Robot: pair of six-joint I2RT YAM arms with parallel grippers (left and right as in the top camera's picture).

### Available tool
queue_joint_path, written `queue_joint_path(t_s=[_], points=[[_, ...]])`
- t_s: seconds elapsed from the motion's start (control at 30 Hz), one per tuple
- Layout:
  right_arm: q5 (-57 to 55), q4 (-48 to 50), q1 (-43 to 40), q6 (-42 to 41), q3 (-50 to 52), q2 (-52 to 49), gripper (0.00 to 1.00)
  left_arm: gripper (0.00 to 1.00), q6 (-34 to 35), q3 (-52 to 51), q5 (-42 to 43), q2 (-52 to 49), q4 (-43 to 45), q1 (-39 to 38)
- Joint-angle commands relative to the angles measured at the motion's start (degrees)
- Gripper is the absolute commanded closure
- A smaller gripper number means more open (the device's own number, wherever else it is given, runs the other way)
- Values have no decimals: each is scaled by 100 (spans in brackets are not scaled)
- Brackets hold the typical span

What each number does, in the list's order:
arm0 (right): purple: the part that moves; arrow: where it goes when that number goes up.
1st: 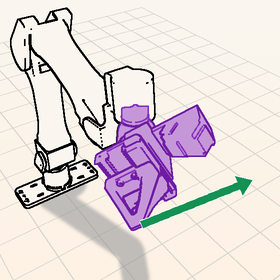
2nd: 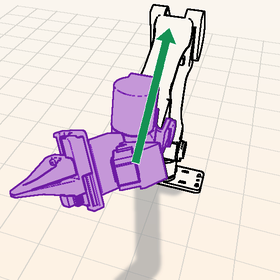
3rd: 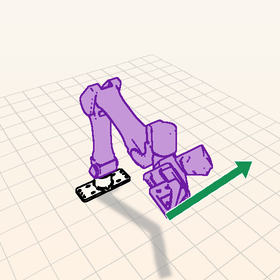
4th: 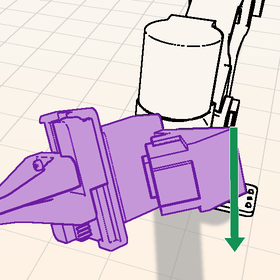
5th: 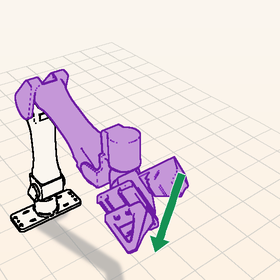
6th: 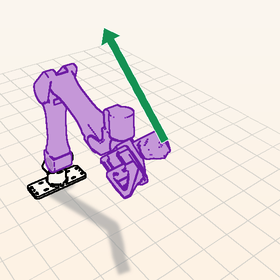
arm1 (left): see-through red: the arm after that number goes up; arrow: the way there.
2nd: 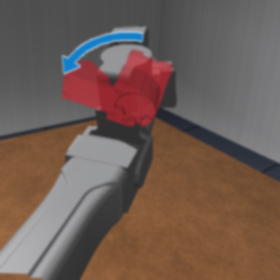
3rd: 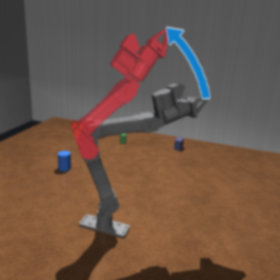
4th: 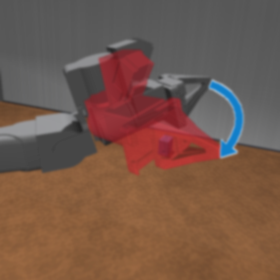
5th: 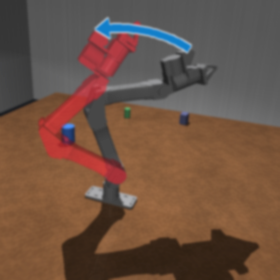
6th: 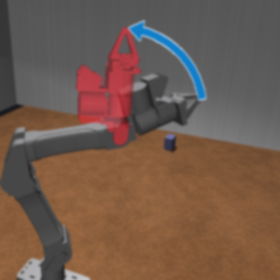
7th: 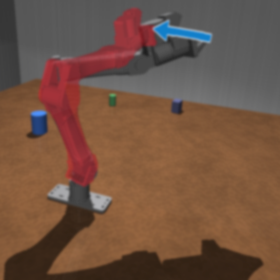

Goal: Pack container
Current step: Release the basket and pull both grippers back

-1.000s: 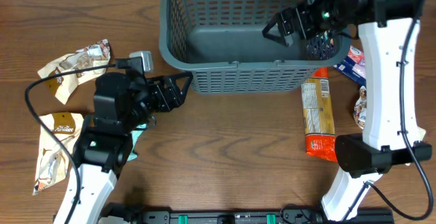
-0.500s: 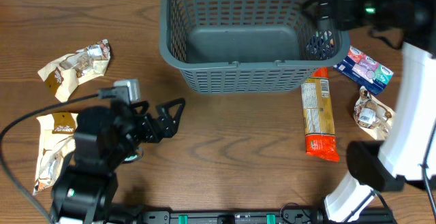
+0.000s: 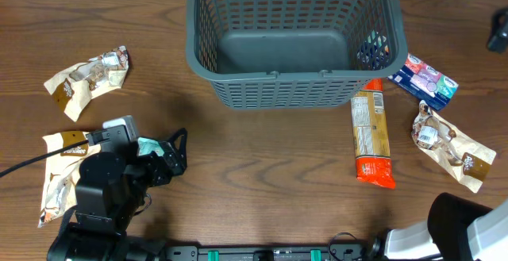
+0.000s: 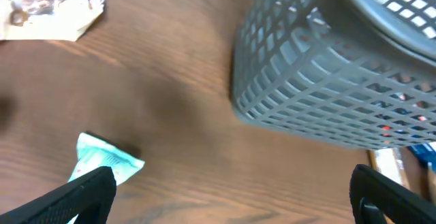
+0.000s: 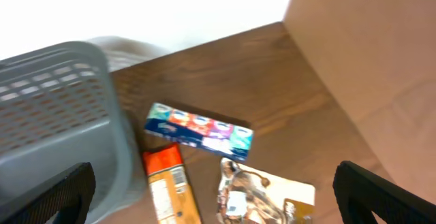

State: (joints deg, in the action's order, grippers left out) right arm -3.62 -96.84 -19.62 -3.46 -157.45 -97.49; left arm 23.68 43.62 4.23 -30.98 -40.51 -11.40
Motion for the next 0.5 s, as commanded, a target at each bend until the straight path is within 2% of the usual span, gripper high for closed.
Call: queue_joint_path(t_s=[0.0, 0.13, 0.3, 0.47], points=[[-1152, -44, -175, -761, 13, -13, 1, 1, -96, 138, -232, 28, -15, 9], [-2028, -44, -455, -2039, 354, -37, 1, 1, -94, 138, -496, 28, -17, 9], [-2105, -42, -903, -3545, 1097, -55, 1, 1, -94, 138, -516, 28, -20, 13], [-1335, 61, -1012, -3825, 1786, -81, 1, 1, -96, 136, -518, 28, -44, 13]])
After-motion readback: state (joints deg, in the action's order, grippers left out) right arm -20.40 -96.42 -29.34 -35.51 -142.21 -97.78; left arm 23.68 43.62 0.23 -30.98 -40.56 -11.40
